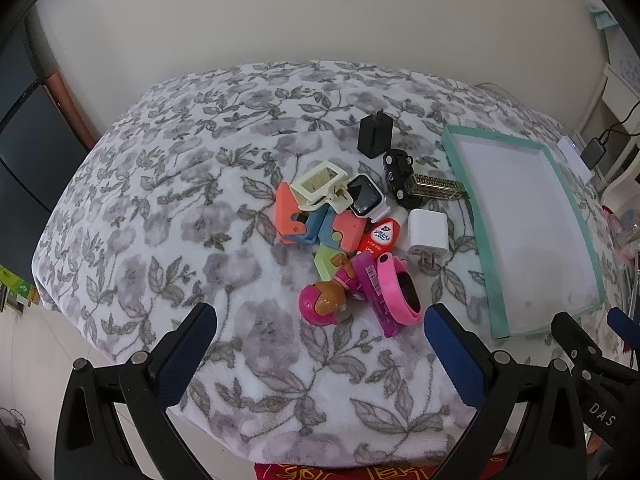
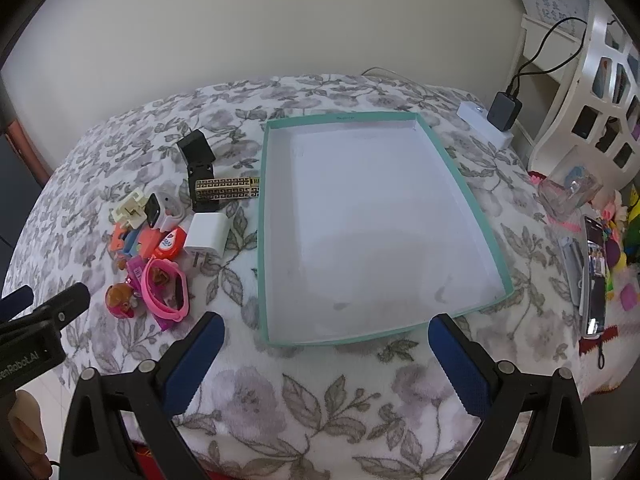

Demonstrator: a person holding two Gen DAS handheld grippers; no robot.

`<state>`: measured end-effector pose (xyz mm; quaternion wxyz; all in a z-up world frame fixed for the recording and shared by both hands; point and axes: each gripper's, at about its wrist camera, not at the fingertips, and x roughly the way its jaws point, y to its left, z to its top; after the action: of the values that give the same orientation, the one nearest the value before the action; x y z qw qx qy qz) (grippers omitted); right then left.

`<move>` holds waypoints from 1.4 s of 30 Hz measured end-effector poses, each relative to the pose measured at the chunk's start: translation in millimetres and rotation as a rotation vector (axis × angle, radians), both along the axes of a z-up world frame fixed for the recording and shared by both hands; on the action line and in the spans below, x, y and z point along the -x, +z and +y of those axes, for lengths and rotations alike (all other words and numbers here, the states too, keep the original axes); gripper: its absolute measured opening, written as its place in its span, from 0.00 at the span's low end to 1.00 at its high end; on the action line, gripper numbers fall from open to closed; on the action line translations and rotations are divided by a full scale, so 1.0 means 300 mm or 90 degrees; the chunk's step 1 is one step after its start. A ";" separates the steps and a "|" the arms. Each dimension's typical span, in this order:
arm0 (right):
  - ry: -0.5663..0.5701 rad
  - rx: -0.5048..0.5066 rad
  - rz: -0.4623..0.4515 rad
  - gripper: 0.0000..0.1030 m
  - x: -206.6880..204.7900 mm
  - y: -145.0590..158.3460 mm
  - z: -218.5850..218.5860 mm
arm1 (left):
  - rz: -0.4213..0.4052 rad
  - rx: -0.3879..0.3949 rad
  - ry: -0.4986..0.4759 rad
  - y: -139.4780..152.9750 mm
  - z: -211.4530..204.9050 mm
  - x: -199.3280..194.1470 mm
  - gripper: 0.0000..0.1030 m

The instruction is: Organize rigid objects

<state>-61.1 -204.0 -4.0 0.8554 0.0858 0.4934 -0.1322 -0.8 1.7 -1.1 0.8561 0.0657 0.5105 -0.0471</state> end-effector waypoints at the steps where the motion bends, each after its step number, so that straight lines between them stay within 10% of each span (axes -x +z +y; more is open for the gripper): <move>1: -0.002 0.000 -0.003 1.00 0.003 0.003 -0.002 | -0.002 -0.001 0.000 0.002 0.000 0.001 1.00; 42: 0.005 -0.003 0.006 1.00 -0.001 -0.011 0.003 | 0.014 0.004 0.001 -0.017 0.001 -0.010 1.00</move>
<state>-60.7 -203.1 -7.2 0.8534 0.0857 0.4979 -0.1282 2.2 2.0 -6.3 0.8508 0.0620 0.5196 -0.0486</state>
